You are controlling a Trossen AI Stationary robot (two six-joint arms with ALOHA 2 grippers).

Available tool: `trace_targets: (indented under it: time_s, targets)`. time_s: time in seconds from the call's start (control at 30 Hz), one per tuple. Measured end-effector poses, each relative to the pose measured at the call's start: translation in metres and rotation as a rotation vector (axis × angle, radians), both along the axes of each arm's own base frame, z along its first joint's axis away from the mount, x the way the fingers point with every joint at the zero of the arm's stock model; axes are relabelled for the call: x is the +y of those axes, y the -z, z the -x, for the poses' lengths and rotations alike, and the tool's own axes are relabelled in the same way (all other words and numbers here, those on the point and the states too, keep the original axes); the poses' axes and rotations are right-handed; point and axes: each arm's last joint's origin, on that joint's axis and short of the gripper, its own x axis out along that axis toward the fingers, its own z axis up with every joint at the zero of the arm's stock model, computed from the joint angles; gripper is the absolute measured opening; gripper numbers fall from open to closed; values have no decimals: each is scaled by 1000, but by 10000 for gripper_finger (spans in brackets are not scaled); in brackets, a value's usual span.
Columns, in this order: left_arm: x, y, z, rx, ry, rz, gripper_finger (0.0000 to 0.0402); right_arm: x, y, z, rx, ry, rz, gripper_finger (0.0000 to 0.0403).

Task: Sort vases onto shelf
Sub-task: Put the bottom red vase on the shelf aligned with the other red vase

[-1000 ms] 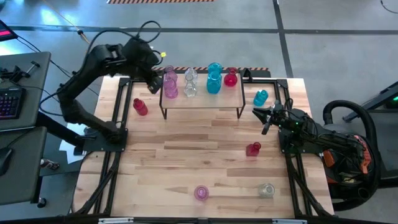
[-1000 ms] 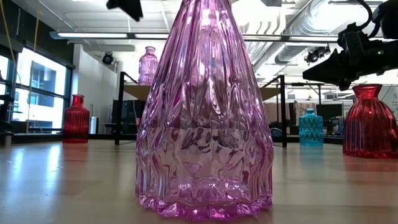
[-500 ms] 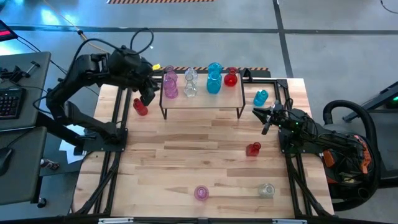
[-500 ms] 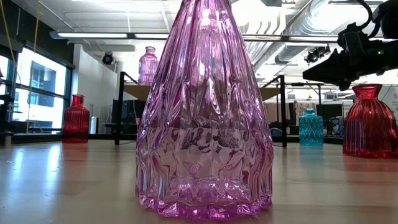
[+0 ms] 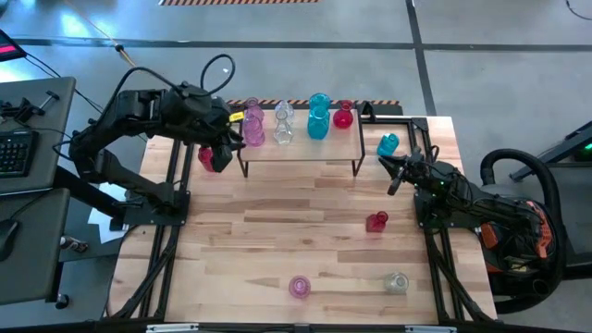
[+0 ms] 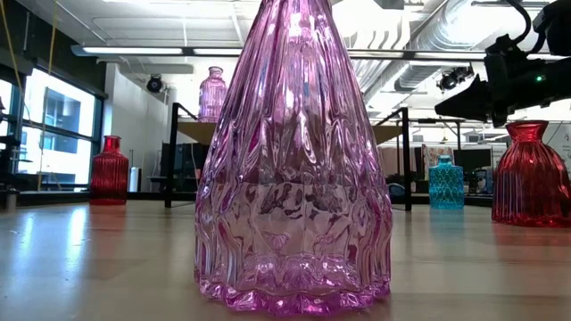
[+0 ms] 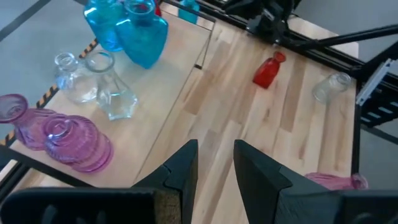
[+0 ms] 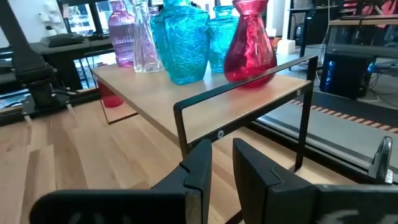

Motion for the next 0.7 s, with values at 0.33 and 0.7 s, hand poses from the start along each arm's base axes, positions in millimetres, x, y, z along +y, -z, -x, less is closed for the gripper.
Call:
trace_targets:
  time_s: [0.33,0.7]
  targets:
    - [-5,-1,-2,-14,14,-4,95,0,0,0,-10,9,-12,48]
    - [-3,-4,-4,-50,-14,-54,95,0,0,0,-6,7,-7,48]
